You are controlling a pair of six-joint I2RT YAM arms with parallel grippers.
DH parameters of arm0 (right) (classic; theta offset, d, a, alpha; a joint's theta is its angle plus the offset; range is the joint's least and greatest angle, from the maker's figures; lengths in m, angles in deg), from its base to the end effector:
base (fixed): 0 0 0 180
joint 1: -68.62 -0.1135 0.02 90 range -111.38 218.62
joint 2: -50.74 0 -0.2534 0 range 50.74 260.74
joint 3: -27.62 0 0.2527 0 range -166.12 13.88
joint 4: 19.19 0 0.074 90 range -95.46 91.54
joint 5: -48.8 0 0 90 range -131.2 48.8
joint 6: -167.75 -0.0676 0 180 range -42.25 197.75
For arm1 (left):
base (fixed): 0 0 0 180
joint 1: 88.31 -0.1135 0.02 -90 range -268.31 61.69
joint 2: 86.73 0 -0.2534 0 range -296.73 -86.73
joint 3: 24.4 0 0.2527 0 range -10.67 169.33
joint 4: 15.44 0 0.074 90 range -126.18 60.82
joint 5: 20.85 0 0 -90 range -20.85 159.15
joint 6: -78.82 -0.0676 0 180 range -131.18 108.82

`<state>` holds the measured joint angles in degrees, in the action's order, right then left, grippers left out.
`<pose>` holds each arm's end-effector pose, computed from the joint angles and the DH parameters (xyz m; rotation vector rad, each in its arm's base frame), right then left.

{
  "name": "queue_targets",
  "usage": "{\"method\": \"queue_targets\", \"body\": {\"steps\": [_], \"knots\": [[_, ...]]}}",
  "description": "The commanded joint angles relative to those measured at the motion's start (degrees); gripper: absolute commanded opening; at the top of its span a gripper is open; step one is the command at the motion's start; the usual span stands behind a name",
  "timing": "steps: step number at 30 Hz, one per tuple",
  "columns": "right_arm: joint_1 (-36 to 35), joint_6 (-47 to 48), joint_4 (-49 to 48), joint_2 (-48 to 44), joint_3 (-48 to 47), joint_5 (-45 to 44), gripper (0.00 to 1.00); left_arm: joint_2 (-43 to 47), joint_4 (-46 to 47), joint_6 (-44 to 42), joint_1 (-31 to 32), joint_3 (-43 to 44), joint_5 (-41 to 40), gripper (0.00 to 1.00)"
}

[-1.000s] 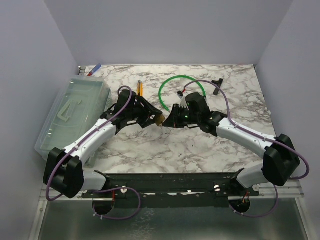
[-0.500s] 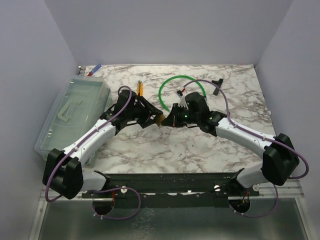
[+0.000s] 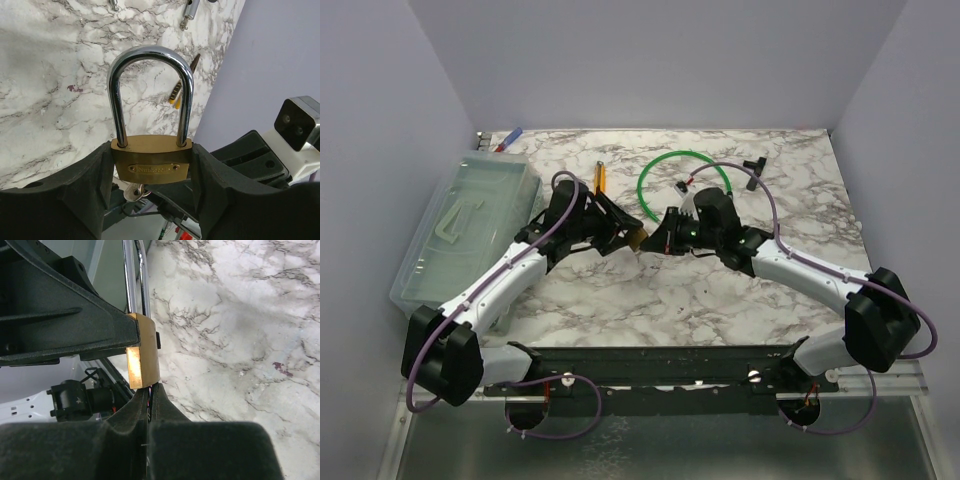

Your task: Unlock with the key

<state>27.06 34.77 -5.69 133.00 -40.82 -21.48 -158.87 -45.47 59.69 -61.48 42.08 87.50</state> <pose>0.2494 0.2516 0.2411 -0.2107 2.2581 1.2138 0.2634 -0.1571 0.2492 -0.7361 2.3657 -1.2161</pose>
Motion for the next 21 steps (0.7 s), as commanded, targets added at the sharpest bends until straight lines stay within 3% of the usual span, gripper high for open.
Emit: {"method": "queue_targets", "body": {"steps": [1, 21], "knots": [[-0.2, -4.7, -7.7, -0.1, 2.3, 1.3, 0.0, 3.9, 7.9, 2.3, 0.8, -0.5, 5.6, 0.0], [0.8, -11.7, -19.1, 0.1, 2.2, 3.3, 0.0, 8.4, 18.7, 4.3, 0.8, -5.4, 8.4, 0.0]]}}
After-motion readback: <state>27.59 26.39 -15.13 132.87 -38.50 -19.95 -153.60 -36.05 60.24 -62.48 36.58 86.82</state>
